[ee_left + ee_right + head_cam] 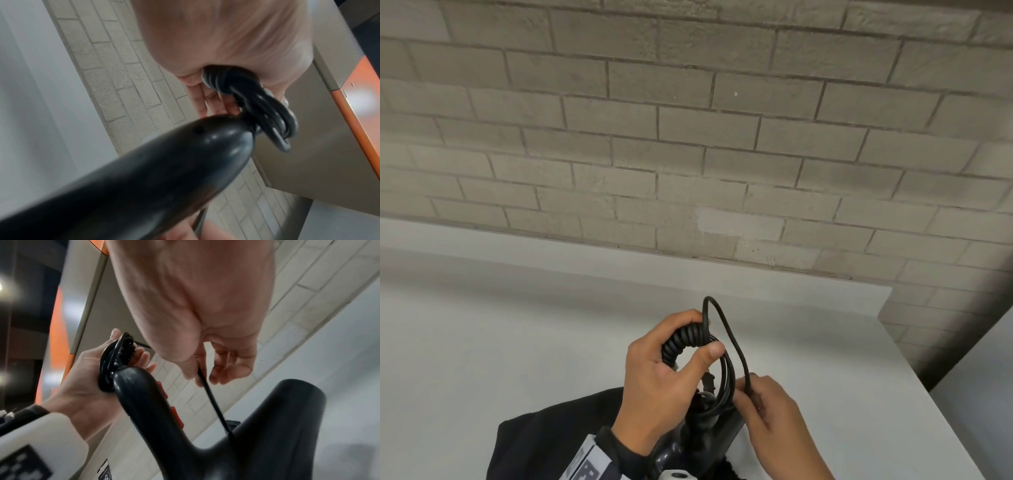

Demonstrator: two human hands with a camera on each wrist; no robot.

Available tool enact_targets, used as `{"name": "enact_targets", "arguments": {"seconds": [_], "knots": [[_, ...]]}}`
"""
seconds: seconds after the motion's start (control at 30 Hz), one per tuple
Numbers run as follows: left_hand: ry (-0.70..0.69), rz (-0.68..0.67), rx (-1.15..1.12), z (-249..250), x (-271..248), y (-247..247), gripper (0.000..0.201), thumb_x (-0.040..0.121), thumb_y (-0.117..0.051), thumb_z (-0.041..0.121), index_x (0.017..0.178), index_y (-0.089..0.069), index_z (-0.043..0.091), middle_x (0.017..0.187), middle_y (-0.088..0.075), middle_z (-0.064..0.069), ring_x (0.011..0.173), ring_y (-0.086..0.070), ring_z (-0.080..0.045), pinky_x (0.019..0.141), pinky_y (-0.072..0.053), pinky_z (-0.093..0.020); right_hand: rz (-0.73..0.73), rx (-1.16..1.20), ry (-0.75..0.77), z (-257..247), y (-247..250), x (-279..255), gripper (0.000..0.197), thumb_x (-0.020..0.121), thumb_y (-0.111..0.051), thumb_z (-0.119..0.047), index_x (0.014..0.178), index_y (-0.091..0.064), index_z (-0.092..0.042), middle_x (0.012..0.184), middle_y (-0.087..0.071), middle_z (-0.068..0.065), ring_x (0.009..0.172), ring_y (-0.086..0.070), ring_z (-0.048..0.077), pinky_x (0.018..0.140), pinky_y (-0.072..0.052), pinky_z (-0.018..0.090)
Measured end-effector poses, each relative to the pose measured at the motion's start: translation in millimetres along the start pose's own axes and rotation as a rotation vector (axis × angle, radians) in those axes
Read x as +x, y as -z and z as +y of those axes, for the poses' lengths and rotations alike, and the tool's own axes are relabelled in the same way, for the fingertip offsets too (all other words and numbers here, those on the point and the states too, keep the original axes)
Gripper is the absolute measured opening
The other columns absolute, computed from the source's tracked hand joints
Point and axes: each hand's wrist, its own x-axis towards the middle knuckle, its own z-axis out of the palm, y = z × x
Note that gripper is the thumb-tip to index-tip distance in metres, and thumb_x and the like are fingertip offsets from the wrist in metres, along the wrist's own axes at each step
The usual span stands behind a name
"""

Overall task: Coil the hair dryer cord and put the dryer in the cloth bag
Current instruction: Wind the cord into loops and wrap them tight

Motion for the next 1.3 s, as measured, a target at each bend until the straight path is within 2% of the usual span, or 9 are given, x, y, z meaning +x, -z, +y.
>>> {"name": "enact_targets", "arguments": {"seconds": [0.1, 0.23, 0.4, 0.5, 0.63, 0.77, 0.9, 1.07, 1.3], "knots": [[0.004, -0.016, -0.014, -1.4, -1.8, -1.8, 0.023, 0.074, -0.074, 0.037, 0.096, -0.072, 0.028, 0.085, -0.074, 0.004, 0.081, -0.072, -0.012, 0.074, -0.053, -0.013, 0.092, 0.125, -0.057, 9.1, 1.6, -0.2, 0.020, 0.093, -0.061, -0.015, 0.080, -0.065, -0.030, 0.074, -0.068, 0.001, 0.069, -0.066, 0.011, 0.068, -0.055, 0.026], [-0.002, -0.047, -0.043, 1.2, -2.5, -3.1, 0.022, 0.077, -0.073, 0.035, 0.097, -0.071, 0.025, 0.086, -0.075, 0.008, 0.082, -0.072, -0.009, 0.077, -0.051, -0.012, 0.217, 0.413, -0.069, 3.6, 24.3, 4.0, 0.020, 0.092, -0.059, 0.000, 0.086, -0.069, -0.016, 0.077, -0.072, 0.008, 0.071, -0.073, 0.019, 0.069, -0.057, 0.020], [0.028, -0.038, -0.060, 1.0, -2.3, -0.3, 0.027, 0.077, -0.072, 0.036, 0.100, -0.069, 0.023, 0.089, -0.076, 0.008, 0.086, -0.072, -0.009, 0.078, -0.051, -0.011, 0.153, 0.449, 0.042, -1.8, 53.9, 7.0, 0.032, 0.083, -0.065, 0.012, 0.087, -0.070, -0.019, 0.085, -0.071, 0.003, 0.080, -0.070, 0.022, 0.077, -0.056, 0.022], [0.042, -0.043, -0.077, -0.1, -1.9, -0.1, 0.028, 0.077, -0.073, 0.035, 0.101, -0.070, 0.021, 0.092, -0.076, 0.003, 0.088, -0.072, -0.012, 0.081, -0.052, -0.014, 0.126, 0.490, 0.109, -3.6, 70.7, 7.5, 0.028, 0.086, -0.062, 0.012, 0.095, -0.068, -0.014, 0.088, -0.071, 0.009, 0.088, -0.070, 0.021, 0.083, -0.055, 0.021], [0.062, -0.061, -0.077, -3.3, -0.8, -0.3, 0.031, 0.077, -0.075, 0.036, 0.103, -0.070, 0.021, 0.093, -0.077, -0.001, 0.091, -0.073, -0.018, 0.084, -0.052, -0.017, 0.103, 0.696, 0.116, -2.9, 85.2, 10.4, 0.027, 0.089, -0.052, 0.015, 0.105, -0.064, -0.003, 0.087, -0.065, 0.017, 0.087, -0.070, 0.037, 0.077, -0.059, 0.033], [0.091, -0.080, -0.102, -3.6, -0.4, -0.2, 0.026, 0.077, -0.075, 0.036, 0.100, -0.072, 0.026, 0.095, -0.076, -0.005, 0.094, -0.072, -0.024, 0.085, -0.054, -0.021, 0.065, 0.774, 0.106, -2.3, 90.5, 13.9, 0.027, 0.087, -0.054, 0.008, 0.107, -0.066, -0.006, 0.085, -0.064, 0.017, 0.087, -0.068, 0.038, 0.077, -0.059, 0.039], [0.147, -0.104, -0.159, -2.4, -1.4, -1.5, 0.027, 0.074, -0.077, 0.035, 0.097, -0.072, 0.024, 0.080, -0.074, -0.011, 0.073, -0.073, -0.026, 0.069, -0.060, -0.031, 0.029, 0.795, 0.106, -5.4, 86.2, 16.9, 0.026, 0.087, -0.056, 0.006, 0.105, -0.068, -0.010, 0.084, -0.063, 0.017, 0.084, -0.068, 0.037, 0.078, -0.058, 0.043], [0.179, -0.109, -0.157, -3.3, -3.3, -1.9, 0.030, 0.072, -0.078, 0.036, 0.098, -0.072, 0.021, 0.068, -0.067, -0.008, 0.053, -0.064, -0.022, 0.057, -0.055, -0.028, 0.032, 0.763, 0.102, -12.6, 71.1, 16.3, 0.025, 0.089, -0.053, 0.012, 0.105, -0.065, -0.004, 0.084, -0.065, 0.015, 0.083, -0.069, 0.036, 0.078, -0.059, 0.043], [0.238, -0.120, -0.195, -1.9, -5.4, -2.1, 0.032, 0.071, -0.080, 0.035, 0.098, -0.072, 0.021, 0.065, -0.065, -0.005, 0.053, -0.058, -0.016, 0.053, -0.050, -0.024, 0.020, 0.890, 0.005, -28.0, 45.2, 8.8, 0.025, 0.089, -0.054, 0.013, 0.110, -0.061, 0.000, 0.084, -0.064, 0.016, 0.081, -0.070, 0.028, 0.070, -0.059, 0.033]]}}
